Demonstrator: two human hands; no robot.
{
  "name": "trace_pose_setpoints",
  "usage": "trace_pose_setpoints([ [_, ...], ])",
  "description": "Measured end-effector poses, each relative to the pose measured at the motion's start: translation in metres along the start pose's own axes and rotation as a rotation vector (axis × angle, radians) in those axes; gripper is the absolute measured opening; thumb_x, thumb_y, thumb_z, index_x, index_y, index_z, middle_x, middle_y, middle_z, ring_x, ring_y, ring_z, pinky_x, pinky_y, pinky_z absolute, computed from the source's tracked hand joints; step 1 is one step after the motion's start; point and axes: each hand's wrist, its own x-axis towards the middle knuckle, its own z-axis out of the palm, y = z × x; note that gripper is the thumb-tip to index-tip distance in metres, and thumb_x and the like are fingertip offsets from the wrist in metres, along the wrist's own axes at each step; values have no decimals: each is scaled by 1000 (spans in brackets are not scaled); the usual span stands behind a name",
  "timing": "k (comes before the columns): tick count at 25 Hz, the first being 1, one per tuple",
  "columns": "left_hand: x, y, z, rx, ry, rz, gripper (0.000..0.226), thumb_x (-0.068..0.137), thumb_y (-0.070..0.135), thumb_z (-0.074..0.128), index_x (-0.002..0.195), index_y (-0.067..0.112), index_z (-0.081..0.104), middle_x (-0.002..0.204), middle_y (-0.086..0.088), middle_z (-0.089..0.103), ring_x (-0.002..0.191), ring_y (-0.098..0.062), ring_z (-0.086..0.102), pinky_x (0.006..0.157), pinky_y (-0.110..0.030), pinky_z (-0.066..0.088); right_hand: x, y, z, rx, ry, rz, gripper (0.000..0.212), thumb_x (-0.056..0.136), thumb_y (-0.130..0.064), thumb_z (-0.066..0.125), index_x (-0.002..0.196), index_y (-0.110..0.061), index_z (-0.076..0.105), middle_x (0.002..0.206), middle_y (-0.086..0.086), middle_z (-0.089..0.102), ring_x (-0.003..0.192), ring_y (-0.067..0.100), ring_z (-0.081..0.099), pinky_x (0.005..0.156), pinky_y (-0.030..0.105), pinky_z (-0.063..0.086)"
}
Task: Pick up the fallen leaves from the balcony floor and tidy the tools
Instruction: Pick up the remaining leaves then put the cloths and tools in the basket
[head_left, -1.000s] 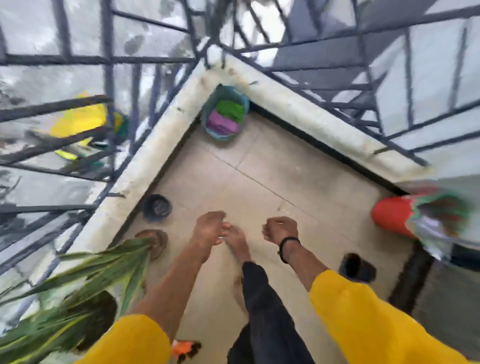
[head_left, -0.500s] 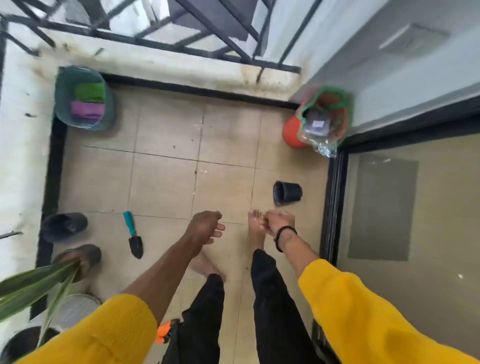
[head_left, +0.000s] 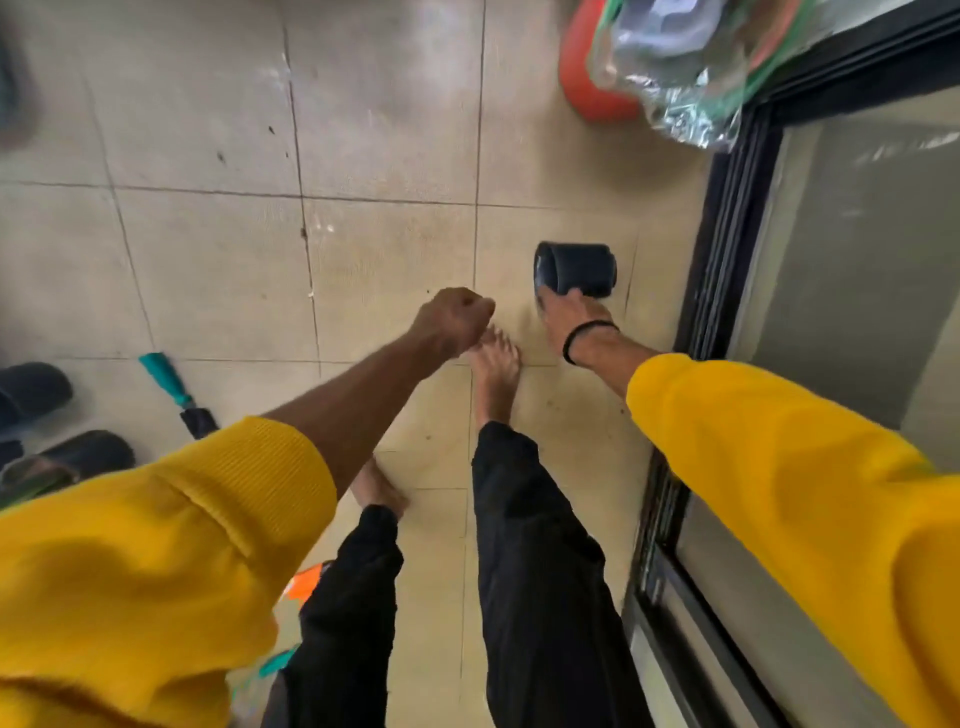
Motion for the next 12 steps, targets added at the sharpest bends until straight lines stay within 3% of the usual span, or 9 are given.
trace_pose_setpoints([
  [3,12,-21,-6,5,23,-39,35,100,36,49,116,10,67,99,-11,75,82,-23,69,67,-27,47,29,8,5,-82,-24,24,41,101,-14,43,142,-9,44,130,22,53,112,41,61,86,47,54],
  [6,3,-43,-23,2,46,-113,35,102,36,48,121,11,64,99,-9,75,89,-25,70,68,-30,49,32,17,-4,2,32,53,34,100,-13,44,131,-3,54,125,22,61,111,40,62,86,45,55],
  [12,-74,-32,-62,-76,144,-177,34,102,36,51,120,11,65,96,-9,76,87,-26,72,70,-30,49,-50,18,-80,283,205,75,28,96,-33,53,108,-12,67,105,20,70,96,39,65,78,39,53],
])
